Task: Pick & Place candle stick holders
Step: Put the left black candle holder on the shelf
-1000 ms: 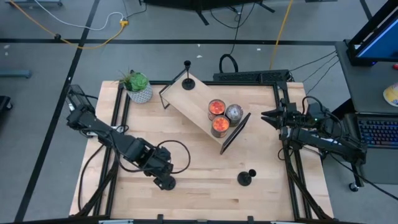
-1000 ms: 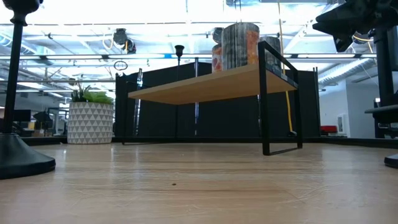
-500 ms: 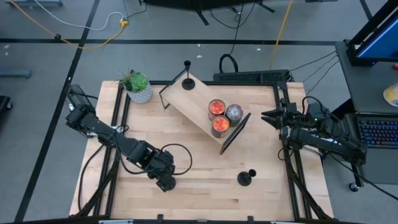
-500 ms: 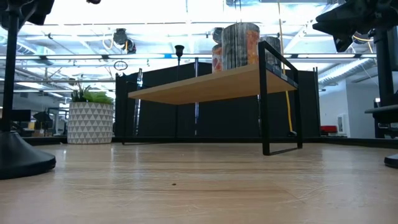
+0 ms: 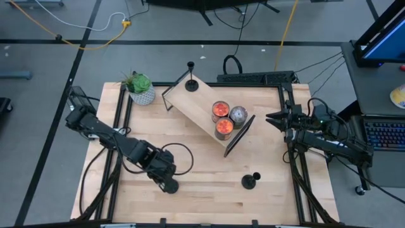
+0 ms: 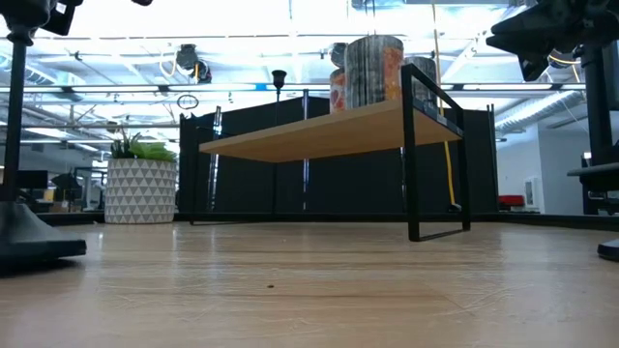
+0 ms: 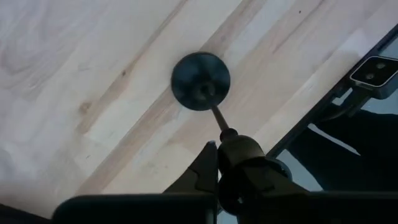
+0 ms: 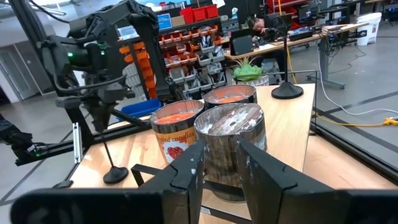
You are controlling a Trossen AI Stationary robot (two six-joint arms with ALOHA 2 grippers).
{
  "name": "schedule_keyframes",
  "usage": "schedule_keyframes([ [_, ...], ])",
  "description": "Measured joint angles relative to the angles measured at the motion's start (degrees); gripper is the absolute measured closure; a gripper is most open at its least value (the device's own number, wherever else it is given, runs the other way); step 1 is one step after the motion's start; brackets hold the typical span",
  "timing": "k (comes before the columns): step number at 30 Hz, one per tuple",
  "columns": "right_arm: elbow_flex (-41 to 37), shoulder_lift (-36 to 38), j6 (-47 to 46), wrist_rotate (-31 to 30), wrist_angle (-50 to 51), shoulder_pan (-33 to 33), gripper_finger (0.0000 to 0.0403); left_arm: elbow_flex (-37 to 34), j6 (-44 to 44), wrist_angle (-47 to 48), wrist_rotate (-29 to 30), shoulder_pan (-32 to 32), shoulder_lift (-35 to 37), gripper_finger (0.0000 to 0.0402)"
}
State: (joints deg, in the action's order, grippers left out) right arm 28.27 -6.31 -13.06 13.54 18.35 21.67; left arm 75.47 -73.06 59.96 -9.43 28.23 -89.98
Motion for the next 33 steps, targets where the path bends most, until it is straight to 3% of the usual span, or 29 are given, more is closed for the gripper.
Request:
schedule_keyframes([
  [9, 0.04, -0.04, 0.0, -0.07, 0.02, -0.01, 0.0312, 0.41, 0.33, 0.7, -0.75, -3.7, 8.61, 0.0384],
  [13, 0.04, -0.04, 0.0, -0.09, 0.0, 0.0, 0.0312, 3.7, 0.43, 1.79, 0.31, -7.04, 13.41, 0.0384],
  [18, 0.02, -0.04, 0.0, -0.15, -0.03, 0.0, 0.0312, 12.95, 2.42, 8.54, 5.57, -11.85, 17.3, 0.0384],
  [26, 0.02, -0.04, 0.0, -0.17, -0.02, 0.0, 0.0312, 31.04, 9.02, 20.76, 19.48, -19.81, 17.2, 0.0384],
  [33, 0.02, -0.04, 0.0, -0.22, -0.04, -0.02, 0.0312, 42.11, 20.13, 26.58, 22.42, -30.23, 13.55, 0.0384],
])
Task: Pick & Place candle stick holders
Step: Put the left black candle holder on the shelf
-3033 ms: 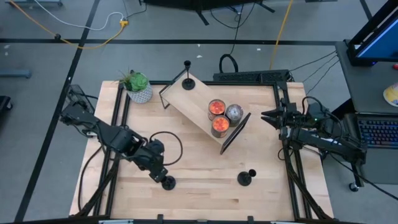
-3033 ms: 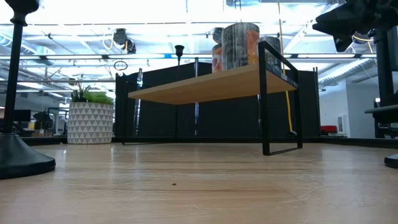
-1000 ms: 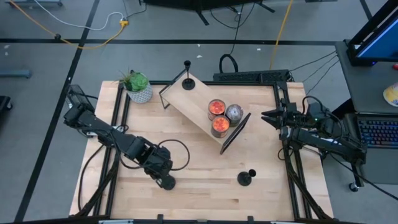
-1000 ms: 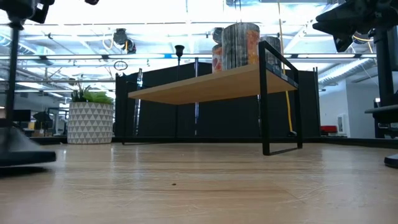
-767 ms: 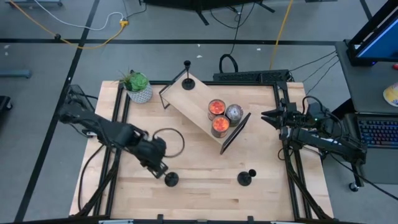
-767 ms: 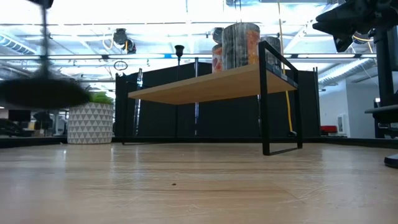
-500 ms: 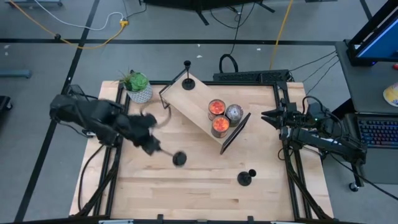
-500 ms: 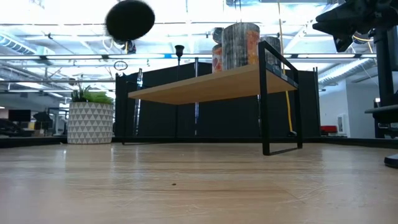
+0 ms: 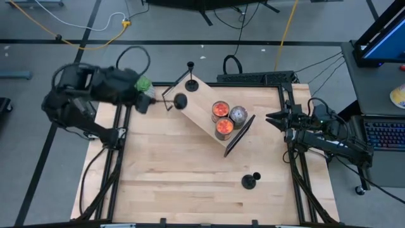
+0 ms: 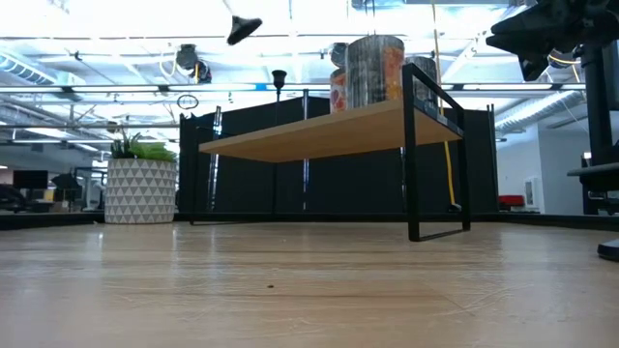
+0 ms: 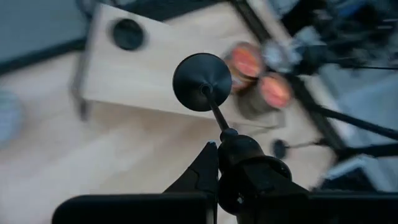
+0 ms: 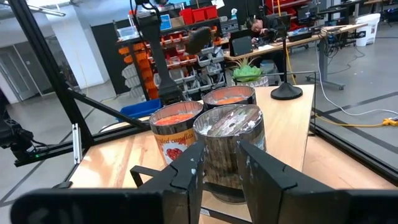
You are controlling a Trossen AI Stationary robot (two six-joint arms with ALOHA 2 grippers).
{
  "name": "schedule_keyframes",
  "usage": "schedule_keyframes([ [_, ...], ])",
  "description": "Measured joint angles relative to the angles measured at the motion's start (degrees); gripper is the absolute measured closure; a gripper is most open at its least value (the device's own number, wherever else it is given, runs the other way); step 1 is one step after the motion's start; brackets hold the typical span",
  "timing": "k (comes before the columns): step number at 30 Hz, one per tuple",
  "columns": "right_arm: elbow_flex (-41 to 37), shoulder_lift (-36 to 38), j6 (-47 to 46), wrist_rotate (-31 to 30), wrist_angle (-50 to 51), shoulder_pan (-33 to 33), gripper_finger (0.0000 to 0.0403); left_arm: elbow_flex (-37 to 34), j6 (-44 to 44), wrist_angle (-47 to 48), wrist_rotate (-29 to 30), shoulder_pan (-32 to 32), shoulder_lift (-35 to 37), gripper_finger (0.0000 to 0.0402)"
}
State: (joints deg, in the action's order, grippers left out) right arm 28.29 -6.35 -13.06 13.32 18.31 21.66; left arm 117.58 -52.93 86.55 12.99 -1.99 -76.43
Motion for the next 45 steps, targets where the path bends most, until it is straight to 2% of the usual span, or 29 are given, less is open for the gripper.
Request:
schedule_keyframes([
  [4, 0.0, 0.0, 0.0, 0.0, 0.0, 0.0, 0.0312, 3.86, 6.25, 3.61, -2.48, -7.84, -3.64, 0.0384],
  [10, 0.0, 0.0, -0.02, 0.0, 0.0, 0.02, 0.0312, 5.97, 14.7, 3.49, -13.69, -19.17, -8.78, 0.0384],
  [15, 0.0, 0.0, -0.67, 0.02, 0.02, 0.02, 0.0312, 5.97, 19.69, 3.49, -19.93, -27.14, -13.07, 0.0384],
  [21, -0.02, 0.0, -1.27, 0.17, 0.07, 0.01, 0.0312, 5.97, 23.97, 3.47, -21.86, -33.82, -16.78, 0.0384],
  [27, -0.02, 0.0, -1.25, 0.18, 0.14, 0.02, 0.0312, 5.97, 24.5, 3.45, -25.64, -37.18, -19.06, 0.0384],
  [45, -0.03, 0.0, -1.25, 0.22, 1.75, 0.02, 0.0312, 0.81, 22.82, 3.54, -23.47, -37.72, -19.95, 0.0384],
])
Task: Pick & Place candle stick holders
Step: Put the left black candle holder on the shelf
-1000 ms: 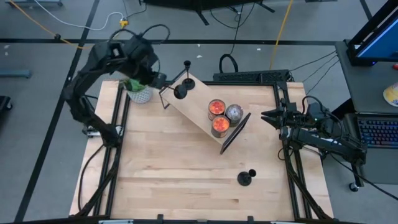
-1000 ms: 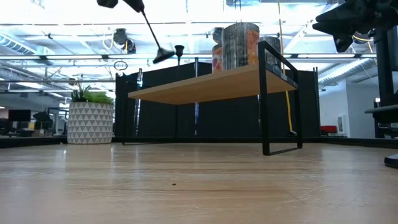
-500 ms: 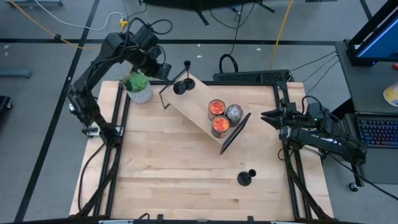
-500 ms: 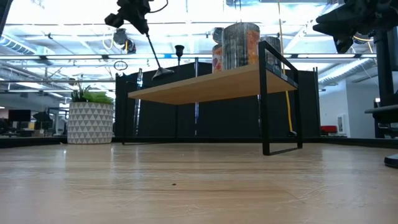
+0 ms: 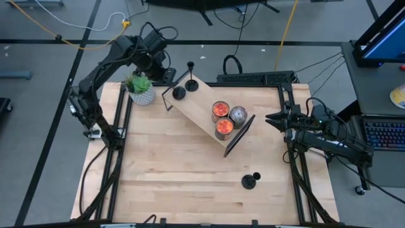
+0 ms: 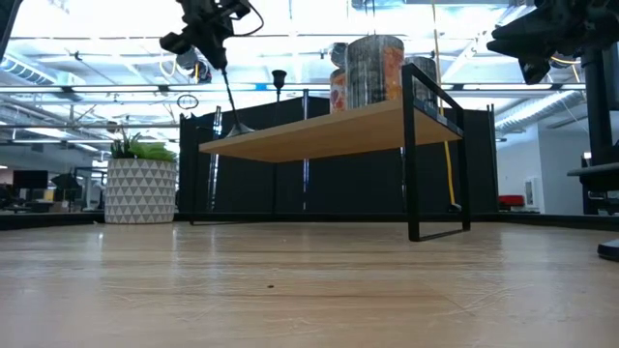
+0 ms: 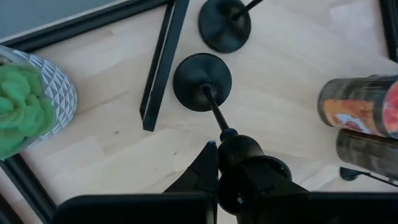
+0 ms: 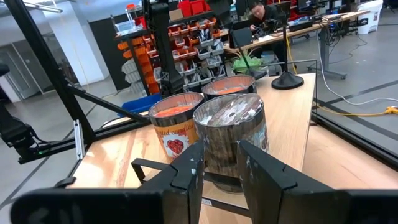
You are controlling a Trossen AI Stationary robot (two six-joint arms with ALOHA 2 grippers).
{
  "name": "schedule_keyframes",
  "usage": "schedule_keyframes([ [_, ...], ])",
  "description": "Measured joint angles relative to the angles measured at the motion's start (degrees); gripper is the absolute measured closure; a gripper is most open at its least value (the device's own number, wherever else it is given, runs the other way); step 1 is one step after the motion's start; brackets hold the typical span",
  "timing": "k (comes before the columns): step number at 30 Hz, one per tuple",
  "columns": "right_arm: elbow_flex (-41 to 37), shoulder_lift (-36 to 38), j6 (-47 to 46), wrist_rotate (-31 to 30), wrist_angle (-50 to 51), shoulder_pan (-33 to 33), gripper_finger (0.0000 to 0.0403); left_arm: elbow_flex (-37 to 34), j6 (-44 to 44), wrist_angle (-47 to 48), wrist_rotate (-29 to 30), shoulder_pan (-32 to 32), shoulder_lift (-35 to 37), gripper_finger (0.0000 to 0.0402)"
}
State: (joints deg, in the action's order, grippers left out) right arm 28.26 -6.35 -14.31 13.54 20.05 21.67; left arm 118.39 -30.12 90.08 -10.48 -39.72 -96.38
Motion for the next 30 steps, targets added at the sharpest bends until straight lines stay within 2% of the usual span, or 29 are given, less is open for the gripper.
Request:
schedule_keyframes([
  [11, -0.01, 0.0, 0.42, 0.0, 0.02, 0.0, 0.0312, -0.22, -0.35, -0.09, -0.02, 0.1, 0.04, 0.0382],
  [30, -0.01, 0.0, 0.42, 0.0, 0.02, 0.0, 0.0312, -0.22, 0.93, -0.15, 0.28, -0.14, 0.04, 0.0253],
])
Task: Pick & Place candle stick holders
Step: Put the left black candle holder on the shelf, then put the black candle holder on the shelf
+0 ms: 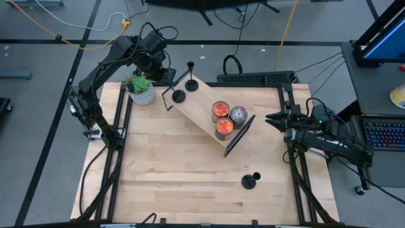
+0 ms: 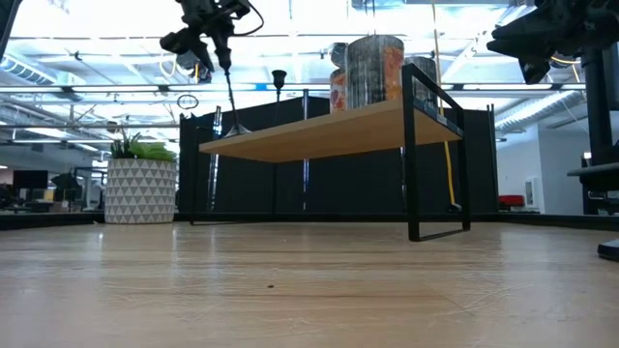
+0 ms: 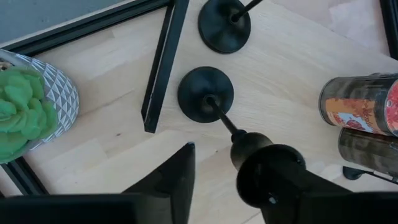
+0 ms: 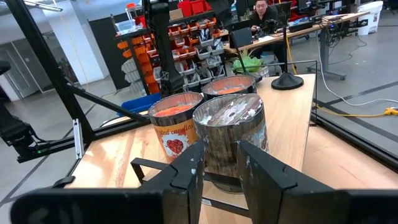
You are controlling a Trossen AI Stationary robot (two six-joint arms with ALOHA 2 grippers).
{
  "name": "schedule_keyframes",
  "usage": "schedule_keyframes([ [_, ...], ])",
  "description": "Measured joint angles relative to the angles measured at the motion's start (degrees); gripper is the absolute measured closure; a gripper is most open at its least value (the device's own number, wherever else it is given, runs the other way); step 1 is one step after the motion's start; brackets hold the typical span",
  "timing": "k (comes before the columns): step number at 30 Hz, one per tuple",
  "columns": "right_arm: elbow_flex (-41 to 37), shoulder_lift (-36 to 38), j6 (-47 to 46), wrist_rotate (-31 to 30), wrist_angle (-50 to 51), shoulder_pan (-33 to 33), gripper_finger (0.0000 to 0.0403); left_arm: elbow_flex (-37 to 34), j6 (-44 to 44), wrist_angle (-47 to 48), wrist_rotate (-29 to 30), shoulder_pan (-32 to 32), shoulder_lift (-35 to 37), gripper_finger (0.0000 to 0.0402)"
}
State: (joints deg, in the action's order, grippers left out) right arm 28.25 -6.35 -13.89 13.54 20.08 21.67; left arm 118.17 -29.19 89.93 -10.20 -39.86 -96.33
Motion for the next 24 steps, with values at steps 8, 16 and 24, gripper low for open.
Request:
schedule_keyframes([
  [8, 0.0, 0.0, 0.02, 0.0, -0.02, 0.0, 0.0312, 1.42, -0.14, -1.79, -0.6, -0.69, 0.0, 0.0197],
  [16, 0.0, 0.0, 0.0, 0.0, -0.02, -0.01, 0.0312, 6.0, -1.06, -3.26, -1.74, -2.28, 0.02, 0.0186],
  [24, 0.0, 0.01, -0.69, 0.04, -0.02, 0.0, 0.0312, 10.42, -2.2, -3.55, -5.62, -0.6, 2.4, 0.0185],
])
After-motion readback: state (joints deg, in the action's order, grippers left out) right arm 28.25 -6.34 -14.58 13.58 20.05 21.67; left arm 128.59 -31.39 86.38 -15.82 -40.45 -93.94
